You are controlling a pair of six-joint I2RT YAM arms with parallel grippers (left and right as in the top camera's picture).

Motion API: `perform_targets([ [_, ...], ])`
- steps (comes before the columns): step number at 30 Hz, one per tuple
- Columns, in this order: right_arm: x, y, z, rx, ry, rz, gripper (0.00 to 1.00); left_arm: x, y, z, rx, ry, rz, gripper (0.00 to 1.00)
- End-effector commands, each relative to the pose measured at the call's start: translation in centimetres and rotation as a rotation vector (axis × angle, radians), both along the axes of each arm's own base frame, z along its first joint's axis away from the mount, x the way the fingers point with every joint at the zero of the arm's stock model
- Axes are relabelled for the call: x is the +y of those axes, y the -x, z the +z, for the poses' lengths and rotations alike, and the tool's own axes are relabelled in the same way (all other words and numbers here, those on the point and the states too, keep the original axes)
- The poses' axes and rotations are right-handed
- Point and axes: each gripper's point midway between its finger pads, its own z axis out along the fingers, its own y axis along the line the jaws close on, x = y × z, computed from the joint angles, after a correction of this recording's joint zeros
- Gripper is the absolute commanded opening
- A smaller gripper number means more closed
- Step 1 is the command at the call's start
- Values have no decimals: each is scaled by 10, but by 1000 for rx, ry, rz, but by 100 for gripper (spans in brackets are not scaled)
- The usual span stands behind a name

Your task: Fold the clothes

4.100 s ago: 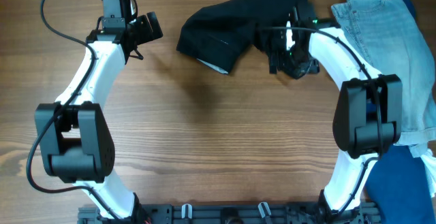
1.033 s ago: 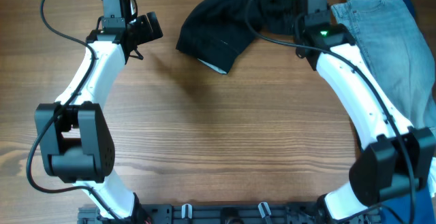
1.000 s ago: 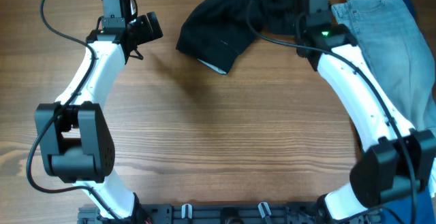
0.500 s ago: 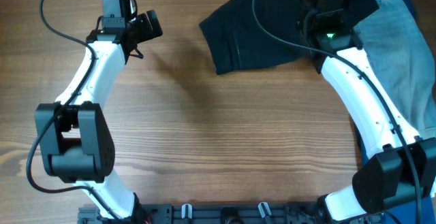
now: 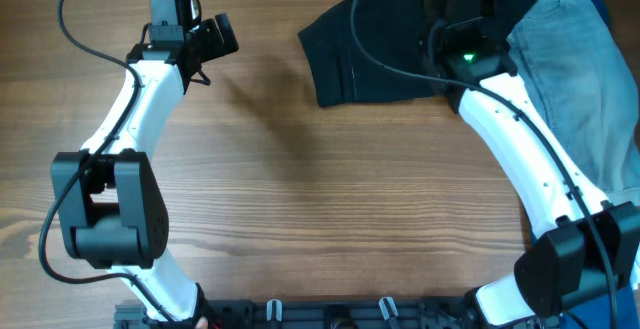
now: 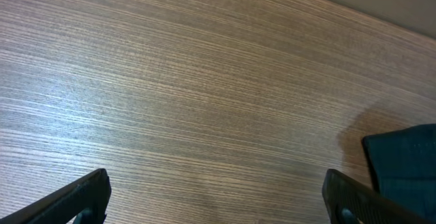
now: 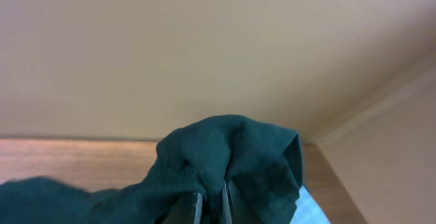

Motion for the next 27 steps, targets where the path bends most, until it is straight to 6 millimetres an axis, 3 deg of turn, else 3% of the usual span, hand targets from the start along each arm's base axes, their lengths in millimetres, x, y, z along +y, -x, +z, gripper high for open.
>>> perform_targets([
  [1,19,5,1,18,-72,99,4,3,3,-2,23,-9,7,100],
  [3,22,6,-9,48,-101,109,4,2,9,-7,57,-14,-2,93],
  [6,34,9,-24,115,-125,177,11,7,29,-22,156,-27,10,100],
  [8,37,11,-31,139,-151,189,14,7,41,-29,214,-27,8,84],
  [9,39,12,-33,151,-154,196,13,7,48,-33,246,-27,7,58],
  [10,39,12,-34,154,-157,199,15,7,53,-35,268,-28,7,54],
  [11,41,13,-36,164,-159,209,19,7,57,-37,288,-24,13,89],
  [12,42,14,-38,173,-162,217,19,7,60,-39,301,-24,13,100],
  [14,46,16,-43,199,-168,236,31,7,67,-42,330,-25,13,100],
  [18,45,20,-49,228,-168,236,35,-12,75,-47,369,19,-33,100],
  [21,45,20,-50,232,-166,236,42,-48,82,-51,387,-25,-155,100],
  [24,45,21,-51,237,-164,236,61,-95,74,-44,311,-45,-255,100],
  [26,45,22,-52,246,-150,240,56,-132,70,-37,248,-49,-331,100],
  [27,44,22,-53,250,-150,240,60,-142,70,-35,232,-48,-350,100],
])
